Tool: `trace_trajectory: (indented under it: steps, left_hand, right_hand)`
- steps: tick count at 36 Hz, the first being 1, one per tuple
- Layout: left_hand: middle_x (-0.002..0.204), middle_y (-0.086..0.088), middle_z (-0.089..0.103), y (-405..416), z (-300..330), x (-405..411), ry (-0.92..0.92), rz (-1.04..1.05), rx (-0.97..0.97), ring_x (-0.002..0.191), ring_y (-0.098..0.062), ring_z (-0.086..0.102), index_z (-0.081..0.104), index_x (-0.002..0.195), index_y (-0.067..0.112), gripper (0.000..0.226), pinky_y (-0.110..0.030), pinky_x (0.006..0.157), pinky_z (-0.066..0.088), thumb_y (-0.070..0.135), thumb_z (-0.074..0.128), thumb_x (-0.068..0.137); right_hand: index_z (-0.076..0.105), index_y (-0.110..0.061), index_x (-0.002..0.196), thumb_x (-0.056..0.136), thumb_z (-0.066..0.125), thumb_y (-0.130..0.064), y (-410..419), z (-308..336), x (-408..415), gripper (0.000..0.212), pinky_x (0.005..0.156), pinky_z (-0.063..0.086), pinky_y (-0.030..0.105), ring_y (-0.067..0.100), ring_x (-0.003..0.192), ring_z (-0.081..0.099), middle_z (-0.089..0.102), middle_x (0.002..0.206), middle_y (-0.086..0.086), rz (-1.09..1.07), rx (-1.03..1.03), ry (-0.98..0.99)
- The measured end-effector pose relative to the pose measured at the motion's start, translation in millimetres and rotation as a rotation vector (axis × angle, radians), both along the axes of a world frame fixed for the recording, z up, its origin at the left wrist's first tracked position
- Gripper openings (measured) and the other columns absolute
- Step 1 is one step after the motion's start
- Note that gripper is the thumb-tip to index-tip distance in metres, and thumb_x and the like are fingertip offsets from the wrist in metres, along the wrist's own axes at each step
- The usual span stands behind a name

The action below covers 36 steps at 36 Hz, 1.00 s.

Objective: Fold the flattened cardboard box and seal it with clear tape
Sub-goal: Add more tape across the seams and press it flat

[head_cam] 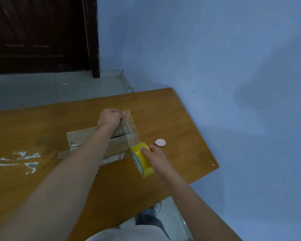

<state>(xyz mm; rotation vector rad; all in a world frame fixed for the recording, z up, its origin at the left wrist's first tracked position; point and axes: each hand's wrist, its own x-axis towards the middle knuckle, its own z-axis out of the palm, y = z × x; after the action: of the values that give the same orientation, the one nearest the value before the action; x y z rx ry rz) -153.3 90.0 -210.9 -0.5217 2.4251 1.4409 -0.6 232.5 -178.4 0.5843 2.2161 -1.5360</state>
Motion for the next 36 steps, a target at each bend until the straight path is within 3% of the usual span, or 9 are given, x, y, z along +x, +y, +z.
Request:
trace_trajectory:
  steps: [5, 10, 18, 26, 31, 36]
  left_hand:
    - [0.113, -0.001, 0.068, 1, -2, 3, 0.015, -0.037, -0.048, 0.099, -0.021, 0.059, 0.073, 0.099, 0.021, 0.025, -0.028, 0.075, 0.042, 0.040, 0.065, 0.086]
    - [0.113, -0.001, 0.068, 2, 0, 4, 0.022, -0.048, -0.072, 0.100, -0.022, 0.060, 0.073, 0.101, 0.021, 0.026, -0.028, 0.071, 0.040, 0.041, 0.063, 0.086]
    - [0.118, -0.001, 0.066, 2, 1, 4, 0.027, -0.049, -0.084, 0.109, -0.023, 0.058, 0.073, 0.101, 0.020, 0.027, -0.027, 0.075, 0.038, 0.040, 0.063, 0.087]
    - [0.109, 0.000, 0.069, 4, 1, 6, 0.024, -0.048, -0.092, 0.087, -0.016, 0.053, 0.072, 0.102, 0.020, 0.027, -0.027, 0.071, 0.037, 0.040, 0.063, 0.087]
    - [0.112, -0.001, 0.068, 2, -1, 4, 0.023, -0.037, -0.093, 0.105, -0.023, 0.059, 0.073, 0.101, 0.020, 0.027, -0.027, 0.075, 0.039, 0.041, 0.064, 0.086]
    - [0.111, -0.001, 0.068, 3, 0, 3, 0.018, -0.035, -0.093, 0.104, -0.022, 0.059, 0.073, 0.102, 0.020, 0.027, -0.028, 0.075, 0.040, 0.041, 0.064, 0.086]
  right_hand:
    - [0.047, -0.017, 0.073, 0.092, 0.054, -0.035, 2, -5, 3, 0.026, 0.063, 0.034, 0.032, 0.018, 0.066, 0.044, 0.045, 0.071, 0.004, 0.007, 0.022, -0.006]
    - [0.050, -0.021, 0.069, 0.092, 0.054, -0.033, 5, -8, 5, 0.026, 0.062, 0.035, 0.032, 0.017, 0.064, 0.046, 0.048, 0.066, -0.001, -0.003, 0.011, -0.006]
    - [0.058, -0.013, 0.087, 0.091, 0.053, -0.036, 3, -11, 5, 0.025, 0.066, 0.039, 0.034, 0.021, 0.072, 0.051, 0.053, 0.080, 0.008, 0.007, -0.003, -0.022]
    - [0.063, -0.006, 0.099, 0.090, 0.054, -0.037, 3, -17, 5, 0.032, 0.069, 0.043, 0.034, 0.022, 0.077, 0.057, 0.060, 0.085, 0.007, -0.027, -0.014, -0.060]
    - [0.063, -0.004, 0.101, 0.091, 0.054, -0.036, 3, -17, 4, 0.035, 0.069, 0.044, 0.034, 0.023, 0.077, 0.058, 0.061, 0.086, 0.009, -0.032, -0.023, -0.059]
    - [0.063, -0.008, 0.097, 0.093, 0.053, -0.032, 4, -17, 4, 0.026, 0.069, 0.044, 0.033, 0.023, 0.077, 0.058, 0.061, 0.086, 0.010, -0.027, -0.045, -0.055]
